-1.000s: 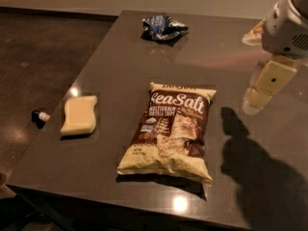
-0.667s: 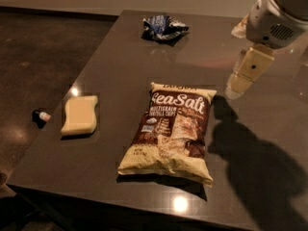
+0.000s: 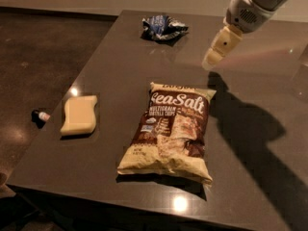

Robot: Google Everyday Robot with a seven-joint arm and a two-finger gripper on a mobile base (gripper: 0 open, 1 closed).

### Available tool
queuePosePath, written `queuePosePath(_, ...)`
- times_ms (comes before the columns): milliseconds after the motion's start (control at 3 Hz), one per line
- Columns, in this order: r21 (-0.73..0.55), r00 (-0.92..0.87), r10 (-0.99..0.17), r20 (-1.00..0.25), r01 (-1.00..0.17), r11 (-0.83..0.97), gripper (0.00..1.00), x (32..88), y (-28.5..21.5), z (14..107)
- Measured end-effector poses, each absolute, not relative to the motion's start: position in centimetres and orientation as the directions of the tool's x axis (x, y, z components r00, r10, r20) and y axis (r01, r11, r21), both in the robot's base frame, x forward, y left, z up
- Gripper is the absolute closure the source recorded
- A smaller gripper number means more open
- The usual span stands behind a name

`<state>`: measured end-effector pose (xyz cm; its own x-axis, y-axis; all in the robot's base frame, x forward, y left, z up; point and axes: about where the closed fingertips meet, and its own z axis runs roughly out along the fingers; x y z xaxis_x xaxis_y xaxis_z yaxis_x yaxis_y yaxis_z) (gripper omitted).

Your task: Pick blue chip bag

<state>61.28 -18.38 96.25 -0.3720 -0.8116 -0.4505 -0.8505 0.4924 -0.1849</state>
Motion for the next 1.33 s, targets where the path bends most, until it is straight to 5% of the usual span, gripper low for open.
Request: queuePosePath(1333, -0.024, -0.612, -0.426, -0.666, -0.554, 0.832, 0.00, 76.1, -20.5, 93.8)
